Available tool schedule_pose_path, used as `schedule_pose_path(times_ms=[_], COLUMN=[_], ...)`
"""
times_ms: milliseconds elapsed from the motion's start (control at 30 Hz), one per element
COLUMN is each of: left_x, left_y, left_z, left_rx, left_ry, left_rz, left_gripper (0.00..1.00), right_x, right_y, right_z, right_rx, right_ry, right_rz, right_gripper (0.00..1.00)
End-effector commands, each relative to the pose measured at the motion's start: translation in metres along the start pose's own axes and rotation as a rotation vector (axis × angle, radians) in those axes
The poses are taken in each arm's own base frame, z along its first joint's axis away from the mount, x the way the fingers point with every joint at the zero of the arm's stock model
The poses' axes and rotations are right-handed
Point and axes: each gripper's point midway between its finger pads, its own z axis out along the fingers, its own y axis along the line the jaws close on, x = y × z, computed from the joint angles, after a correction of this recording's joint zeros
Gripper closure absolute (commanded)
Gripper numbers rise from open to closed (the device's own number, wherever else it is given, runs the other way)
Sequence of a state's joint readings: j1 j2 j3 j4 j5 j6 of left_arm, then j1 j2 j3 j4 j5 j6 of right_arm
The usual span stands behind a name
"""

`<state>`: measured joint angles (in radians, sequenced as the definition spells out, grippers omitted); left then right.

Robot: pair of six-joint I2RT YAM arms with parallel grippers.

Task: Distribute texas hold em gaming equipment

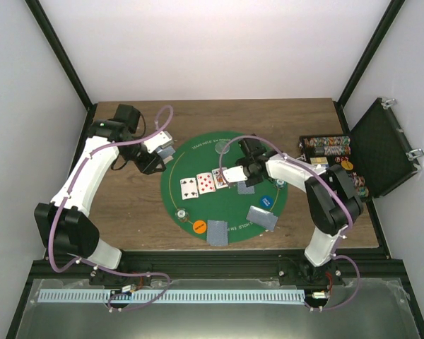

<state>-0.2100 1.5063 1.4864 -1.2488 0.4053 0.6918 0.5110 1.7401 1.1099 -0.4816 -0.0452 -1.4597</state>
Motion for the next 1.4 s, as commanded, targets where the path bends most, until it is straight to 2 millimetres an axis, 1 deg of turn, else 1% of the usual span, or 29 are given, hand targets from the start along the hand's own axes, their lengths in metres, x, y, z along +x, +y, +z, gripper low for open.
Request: schedule_pose_path(times_ms=[0, 167, 400, 667, 767, 967, 1267, 1333, 1367], left_x=[-0.004, -0.004, -0.003, -0.002, -0.003, -0.003, -0.003, -0.003, -0.004], left_y=[-0.001, 0.000, -0.001, 0.001, 0.001, 0.001, 0.001, 0.002, 0.002], left_z=[-0.008, -0.007, -0.009, -0.009, -0.009, -0.010, -0.010, -0.010, -0.010], left_rx=[-0.014, -0.013, -0.017, -0.020, -0.020, -0.020, -0.019, -0.019, -0.019], left_ry=[-0.037, -0.036, -0.036, -0.037, -0.038, -0.040, -0.040, -0.040, -0.041], left_rz=[0.016, 0.015, 0.014, 0.011, 0.010, 0.010, 0.009, 0.008, 0.009], left_gripper=[0.59, 0.59, 0.59, 0.59, 0.59, 0.59, 0.59, 0.59, 0.59], right_x=[-0.002, -0.007, -0.015, -0.016, -0.015, -0.012, -0.007, -0.007, -0.008], right_y=[-0.020, -0.024, -0.033, -0.045, -0.053, -0.061, -0.057, -0.055, -0.054], right_z=[0.009, 0.019, 0.034, 0.043, 0.043, 0.046, 0.048, 0.048, 0.047], right_rx=[0.082, 0.087, 0.077, 0.088, 0.102, 0.110, 0.086, 0.084, 0.085], right_ry=[0.010, -0.012, -0.054, -0.061, -0.055, -0.049, -0.035, -0.034, -0.038], right_rz=[-0.119, -0.142, -0.104, -0.027, 0.010, 0.057, 0.131, 0.137, 0.139], right_gripper=[0.99, 0.99, 0.99, 0.99, 0.99, 0.99, 0.99, 0.96, 0.92])
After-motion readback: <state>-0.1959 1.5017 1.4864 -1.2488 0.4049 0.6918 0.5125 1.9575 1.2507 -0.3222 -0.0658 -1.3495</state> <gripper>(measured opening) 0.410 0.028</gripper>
